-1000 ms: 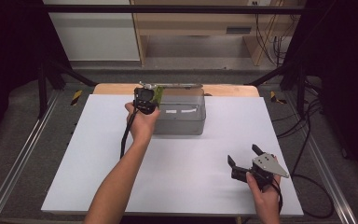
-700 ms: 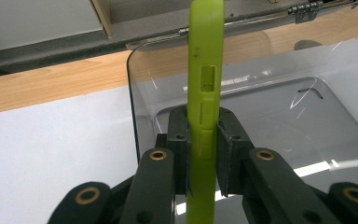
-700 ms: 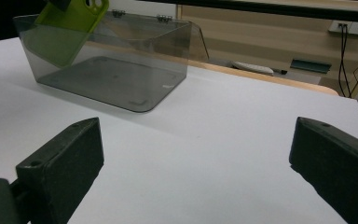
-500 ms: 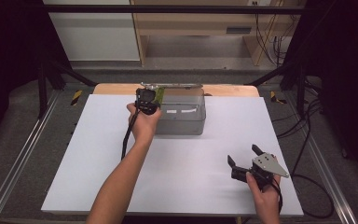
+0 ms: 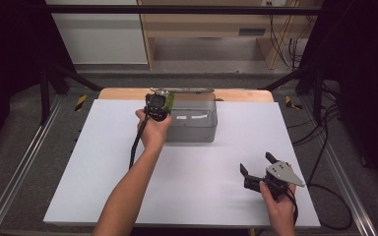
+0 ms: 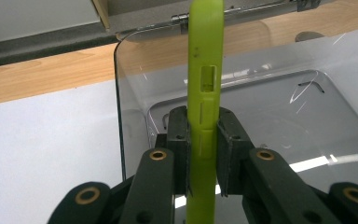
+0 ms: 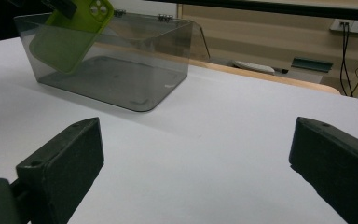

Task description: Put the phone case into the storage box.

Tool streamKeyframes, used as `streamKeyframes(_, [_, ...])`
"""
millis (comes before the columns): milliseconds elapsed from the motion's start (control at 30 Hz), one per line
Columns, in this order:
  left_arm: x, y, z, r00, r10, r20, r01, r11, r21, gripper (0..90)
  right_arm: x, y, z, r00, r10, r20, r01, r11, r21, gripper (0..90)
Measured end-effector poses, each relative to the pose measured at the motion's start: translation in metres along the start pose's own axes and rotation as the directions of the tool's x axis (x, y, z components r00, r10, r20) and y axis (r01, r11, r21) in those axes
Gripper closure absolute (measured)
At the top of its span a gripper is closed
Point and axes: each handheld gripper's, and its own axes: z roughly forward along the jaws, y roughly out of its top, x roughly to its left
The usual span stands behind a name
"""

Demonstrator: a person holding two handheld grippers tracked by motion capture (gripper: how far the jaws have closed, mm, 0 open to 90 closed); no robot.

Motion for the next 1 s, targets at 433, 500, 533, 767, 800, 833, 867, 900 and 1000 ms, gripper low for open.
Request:
streamKeyframes(433, [0.0001,0.0028,0.0034,0.9998,-0.020,0.002,0.020,0.9996,0.021,77.7,0.0009,-0.0002,0.0012,1.0000,0.003,-0.002,-0.003,1.000,0.003,3.2])
streamKeyframes(500, [-0.0004,0.0035,0.0043,0.9997,-0.024,0.003,0.024,0.9995,0.023,77.7,0.0009,-0.0003,0.0013,1.0000,0.002,-0.002,-0.002,1.000,0.005,3.2])
streamKeyframes(533, [-0.0011,0.0039,0.0050,0.9997,-0.022,-0.004,0.022,0.9995,0.024,77.6,0.0009,-0.0004,0.0014,1.0000,0.003,-0.002,-0.003,1.000,0.002,3.2])
streamKeyframes(767, [-0.0037,0.0067,0.0072,0.9999,-0.012,-0.005,0.012,0.9992,0.037,77.5,0.0014,-0.0007,0.0020,1.0000,0.005,-0.004,-0.005,1.000,0.007,3.2])
streamKeyframes(800, [-0.0034,0.0070,0.0078,0.9999,-0.010,-0.006,0.010,0.9992,0.039,77.6,0.0017,-0.0008,0.0024,1.0000,0.005,-0.004,-0.005,1.000,0.005,3.2])
streamKeyframes(833, [-0.0032,0.0072,0.0083,0.9999,-0.011,-0.006,0.011,0.9992,0.039,77.6,0.0021,-0.0008,0.0024,1.0000,0.005,-0.005,-0.005,1.000,0.008,3.2])
streamKeyframes(867, [-0.0028,0.0074,0.0088,0.9999,-0.012,-0.006,0.013,0.9992,0.039,77.5,0.0023,-0.0007,0.0023,1.0000,0.003,-0.006,-0.003,1.000,0.010,3.2])
streamKeyframes(900, [-0.0025,0.0075,0.0091,0.9999,-0.015,-0.009,0.015,0.9991,0.039,77.5,0.0023,-0.0008,0.0024,1.0000,0.000,-0.006,0.000,1.000,0.011,3.2])
streamKeyframes(1000, [-0.0011,0.0082,0.0099,0.9997,-0.021,-0.009,0.021,0.9988,0.044,77.5,0.0022,-0.0008,0.0025,1.0000,0.000,-0.006,0.000,1.000,0.012,3.2])
